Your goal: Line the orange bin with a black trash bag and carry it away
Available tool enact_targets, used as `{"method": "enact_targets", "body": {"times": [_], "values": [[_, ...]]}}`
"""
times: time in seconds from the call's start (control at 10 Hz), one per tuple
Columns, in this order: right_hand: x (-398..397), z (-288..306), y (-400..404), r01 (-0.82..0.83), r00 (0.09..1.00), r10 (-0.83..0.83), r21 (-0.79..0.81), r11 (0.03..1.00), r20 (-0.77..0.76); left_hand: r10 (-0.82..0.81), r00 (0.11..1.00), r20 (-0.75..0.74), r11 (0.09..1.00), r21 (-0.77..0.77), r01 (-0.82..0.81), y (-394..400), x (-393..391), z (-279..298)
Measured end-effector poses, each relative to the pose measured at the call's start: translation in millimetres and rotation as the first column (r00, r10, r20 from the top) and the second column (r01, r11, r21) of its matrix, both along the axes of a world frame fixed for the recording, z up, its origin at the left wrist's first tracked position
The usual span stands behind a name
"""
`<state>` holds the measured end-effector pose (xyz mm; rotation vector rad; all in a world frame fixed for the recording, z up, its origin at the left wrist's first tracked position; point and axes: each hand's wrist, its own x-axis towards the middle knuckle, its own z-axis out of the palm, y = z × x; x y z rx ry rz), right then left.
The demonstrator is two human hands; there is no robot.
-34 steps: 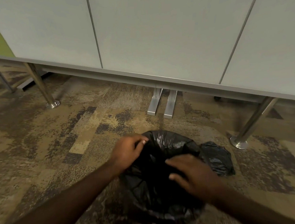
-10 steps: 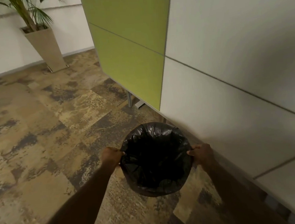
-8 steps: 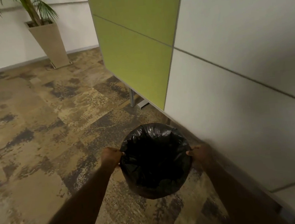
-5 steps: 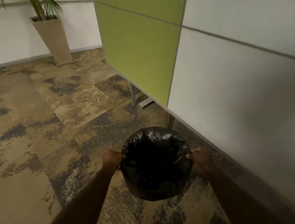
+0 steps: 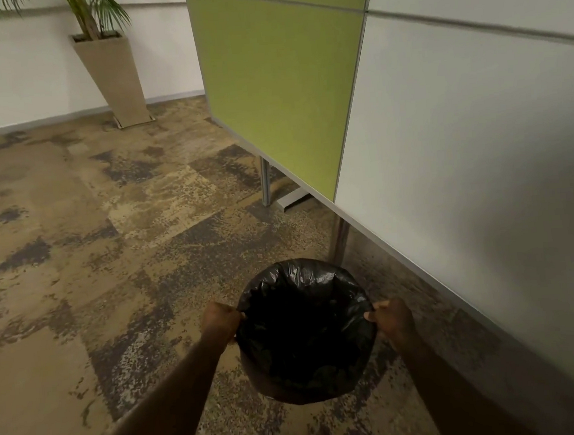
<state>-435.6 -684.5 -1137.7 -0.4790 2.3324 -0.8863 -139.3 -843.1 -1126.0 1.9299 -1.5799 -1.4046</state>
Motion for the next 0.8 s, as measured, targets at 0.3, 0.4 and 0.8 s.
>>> {"method": "enact_targets", "body": {"times": [0.3, 0.4, 0.8], "values": [[-6, -6, -1, -0.076, 0.997, 0.077, 0.058, 0.995, -0.020, 0.010, 0.997, -0.078, 1.000, 0.020, -0.008, 7, -3, -4], [-6, -7, 1, -0.106, 0.993, 0.106, 0.001, 0.994, 0.045, -0.012, 0.998, -0.067, 0.999, -0.039, 0.009, 10, 0, -6], [38, 61, 24, -0.540, 0.588, 0.541, 0.206, 0.816, -0.601, -0.329, 0.746, 0.579, 0.349, -0.659, 0.666, 47, 0, 42]]}}
